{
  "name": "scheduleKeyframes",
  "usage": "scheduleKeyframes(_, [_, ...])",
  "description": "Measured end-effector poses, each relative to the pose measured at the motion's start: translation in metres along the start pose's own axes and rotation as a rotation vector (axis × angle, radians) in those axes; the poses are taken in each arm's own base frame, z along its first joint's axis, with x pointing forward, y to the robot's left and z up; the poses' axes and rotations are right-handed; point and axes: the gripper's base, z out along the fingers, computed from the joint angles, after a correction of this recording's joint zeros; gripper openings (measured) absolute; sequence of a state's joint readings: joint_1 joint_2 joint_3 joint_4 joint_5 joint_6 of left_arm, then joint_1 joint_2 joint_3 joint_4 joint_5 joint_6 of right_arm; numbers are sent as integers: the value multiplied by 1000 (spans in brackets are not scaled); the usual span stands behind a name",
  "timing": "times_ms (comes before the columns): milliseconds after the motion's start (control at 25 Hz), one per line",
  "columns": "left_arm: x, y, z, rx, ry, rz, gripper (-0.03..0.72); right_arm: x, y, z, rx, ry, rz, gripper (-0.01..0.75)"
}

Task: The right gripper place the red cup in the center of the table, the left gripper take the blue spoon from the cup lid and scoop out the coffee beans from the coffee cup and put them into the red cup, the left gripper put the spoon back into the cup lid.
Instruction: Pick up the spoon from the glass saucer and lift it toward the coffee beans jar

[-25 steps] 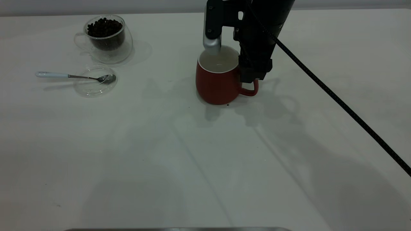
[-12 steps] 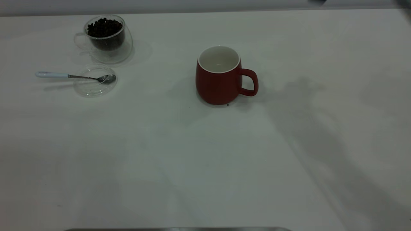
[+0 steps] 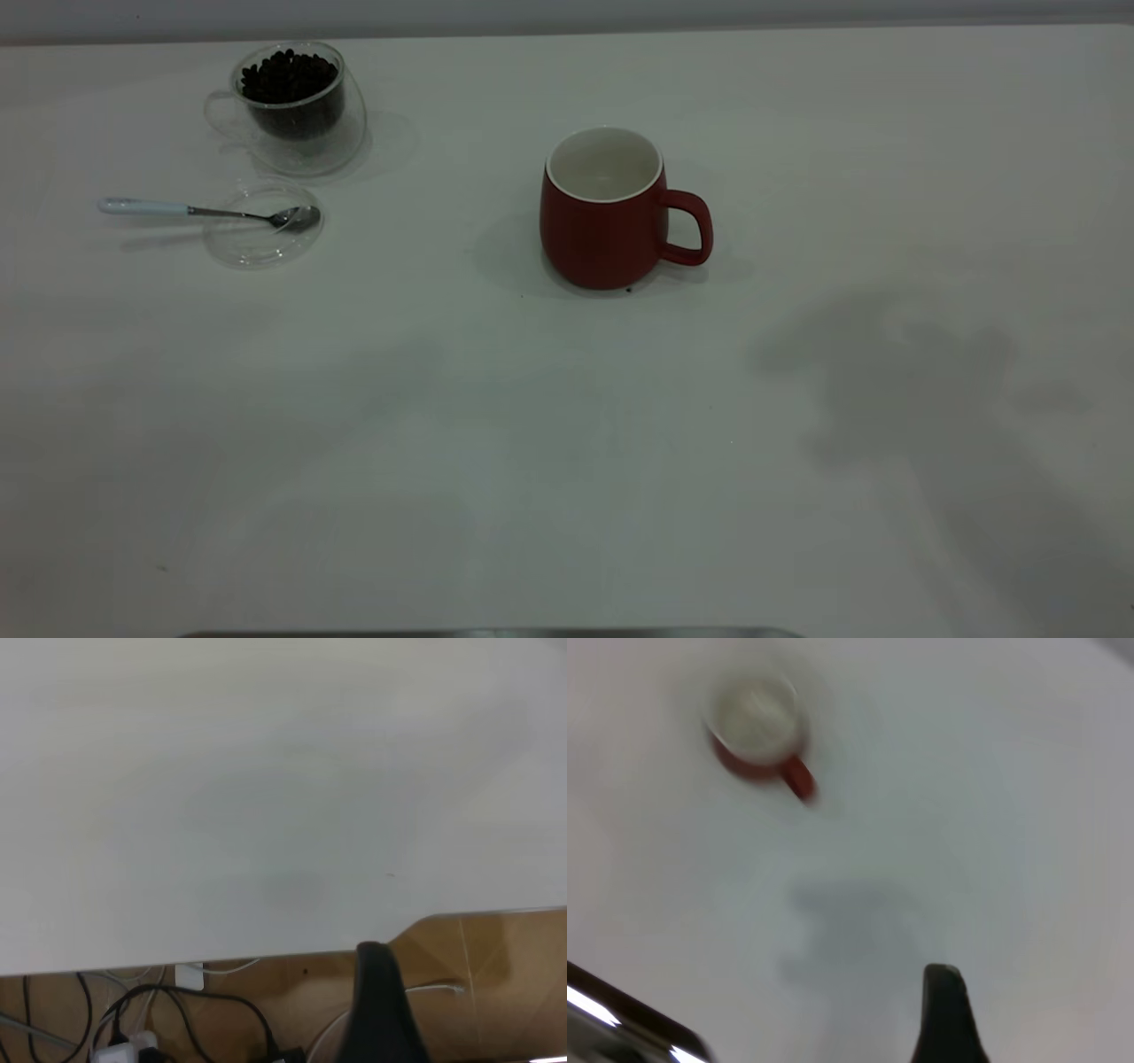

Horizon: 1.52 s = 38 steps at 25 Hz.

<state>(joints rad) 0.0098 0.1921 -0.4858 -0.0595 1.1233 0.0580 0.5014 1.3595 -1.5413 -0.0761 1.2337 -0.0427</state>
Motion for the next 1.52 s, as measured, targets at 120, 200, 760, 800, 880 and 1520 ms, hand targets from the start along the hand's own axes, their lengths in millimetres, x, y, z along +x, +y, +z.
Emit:
scheduleKeyframes(120, [0, 0, 0, 0, 0, 0, 586, 27, 5, -49, -65, -116, 20, 546])
scheduleKeyframes(200, [0, 0, 0, 0, 0, 0, 586, 45, 7, -70, -85, -166, 14, 546])
scheduleKeyframes(760, [0, 0, 0, 0, 0, 0, 586, 176, 15, -44, -105, -31, 100, 546])
scheduleKeyframes(800, [0, 0, 0, 0, 0, 0, 586, 187, 14, -41, -85, -32, 127, 546])
scheduleKeyframes(880, [0, 0, 0, 0, 0, 0, 586, 209, 11, -40, -29, -78, 185, 546])
scheduleKeyframes(1520, [0, 0, 0, 0, 0, 0, 586, 301, 28, -28, 275, -355, 326, 546])
